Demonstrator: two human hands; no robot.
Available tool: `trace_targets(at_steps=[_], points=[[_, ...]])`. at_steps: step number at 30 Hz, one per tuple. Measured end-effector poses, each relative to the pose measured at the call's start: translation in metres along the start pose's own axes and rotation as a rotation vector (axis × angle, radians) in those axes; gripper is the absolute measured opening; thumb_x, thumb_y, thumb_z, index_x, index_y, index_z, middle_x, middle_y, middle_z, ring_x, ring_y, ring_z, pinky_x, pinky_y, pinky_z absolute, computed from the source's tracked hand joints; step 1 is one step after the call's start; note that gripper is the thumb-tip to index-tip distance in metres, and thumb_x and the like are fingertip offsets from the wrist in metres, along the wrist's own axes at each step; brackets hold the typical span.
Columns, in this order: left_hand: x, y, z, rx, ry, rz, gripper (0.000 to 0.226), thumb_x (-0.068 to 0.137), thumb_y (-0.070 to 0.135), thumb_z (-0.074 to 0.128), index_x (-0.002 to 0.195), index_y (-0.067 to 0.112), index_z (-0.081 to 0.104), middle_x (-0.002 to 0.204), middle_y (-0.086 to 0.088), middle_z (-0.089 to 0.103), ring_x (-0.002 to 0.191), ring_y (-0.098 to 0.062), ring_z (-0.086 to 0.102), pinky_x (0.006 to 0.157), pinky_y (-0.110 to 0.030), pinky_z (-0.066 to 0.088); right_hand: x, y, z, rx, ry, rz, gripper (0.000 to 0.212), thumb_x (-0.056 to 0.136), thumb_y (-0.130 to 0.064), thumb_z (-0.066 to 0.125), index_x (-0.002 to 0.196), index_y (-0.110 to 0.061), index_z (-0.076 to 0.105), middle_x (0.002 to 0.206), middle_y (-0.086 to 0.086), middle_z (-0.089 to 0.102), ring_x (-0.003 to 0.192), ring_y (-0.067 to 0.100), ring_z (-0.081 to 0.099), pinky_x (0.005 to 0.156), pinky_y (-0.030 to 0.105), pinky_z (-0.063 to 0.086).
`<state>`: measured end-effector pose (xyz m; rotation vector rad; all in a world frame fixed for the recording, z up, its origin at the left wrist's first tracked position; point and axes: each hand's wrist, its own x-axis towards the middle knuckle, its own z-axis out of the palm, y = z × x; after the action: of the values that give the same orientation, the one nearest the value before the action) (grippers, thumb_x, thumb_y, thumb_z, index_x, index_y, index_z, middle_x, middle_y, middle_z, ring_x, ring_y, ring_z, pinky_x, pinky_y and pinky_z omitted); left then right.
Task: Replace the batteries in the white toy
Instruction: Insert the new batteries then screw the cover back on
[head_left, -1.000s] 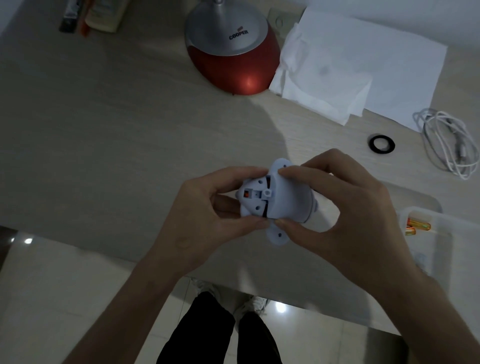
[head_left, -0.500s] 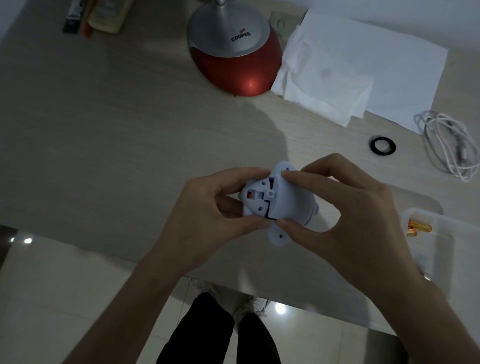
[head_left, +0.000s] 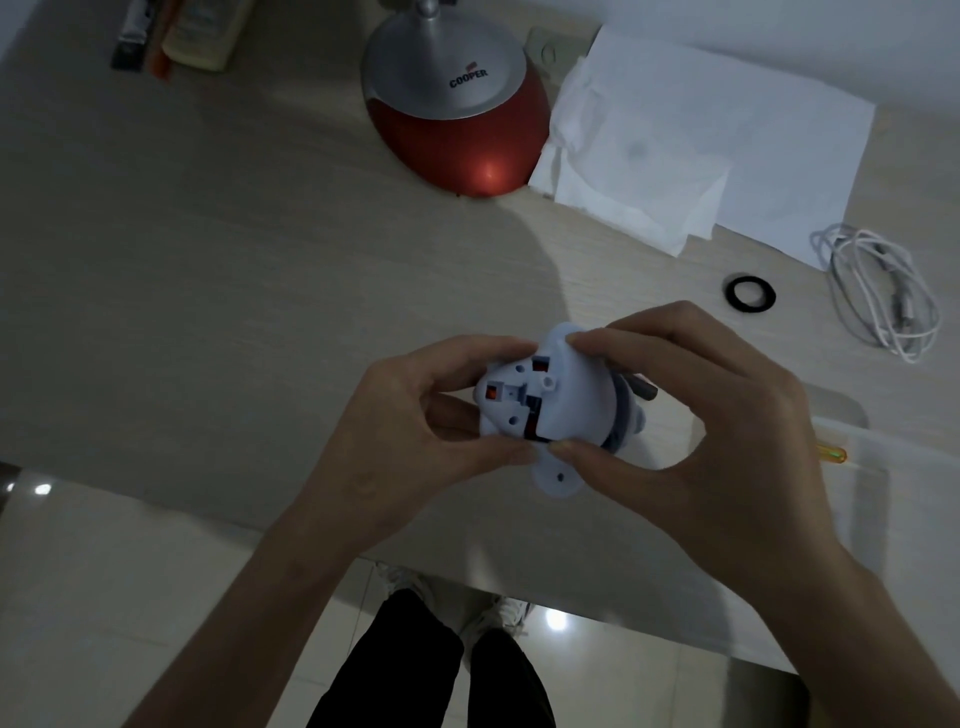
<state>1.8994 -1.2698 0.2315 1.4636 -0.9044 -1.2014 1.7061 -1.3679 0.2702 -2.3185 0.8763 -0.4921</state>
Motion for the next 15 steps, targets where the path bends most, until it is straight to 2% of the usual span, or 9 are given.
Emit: trace_targets(at_steps=[4, 15], points=[[-0.0025, 0.0006, -0.0011, -0.004, 0.001, 0.003, 0.064, 0.064, 0.016, 0.088, 0.124, 0.024, 0.068, 0.117, 0.002, 0.078, 0.089, -0.018, 0.081, 0.076, -0.034, 0.066, -0.0013, 0.0020, 0.0003, 0.006, -0.018, 0.004, 0.051, 0.079, -0.043, 0.079, 0.121, -0.014, 0.073, 0.112, -0.004, 0.066, 0.101, 0.011, 0.063, 0.085, 0.028, 0.053], [-0.0036, 0.0035, -0.0010, 0.005, -0.003, 0.025, 0.059, 0.065, 0.019, 0.085, 0.121, 0.029, 0.068, 0.120, 0.012, 0.076, 0.089, -0.013, 0.080, 0.077, -0.025, 0.064, -0.0047, 0.0053, 0.0034, -0.052, -0.017, 0.009, 0.051, 0.078, -0.040, 0.081, 0.121, -0.012, 0.075, 0.109, 0.001, 0.066, 0.095, 0.020, 0.063, 0.076, 0.037, 0.055]])
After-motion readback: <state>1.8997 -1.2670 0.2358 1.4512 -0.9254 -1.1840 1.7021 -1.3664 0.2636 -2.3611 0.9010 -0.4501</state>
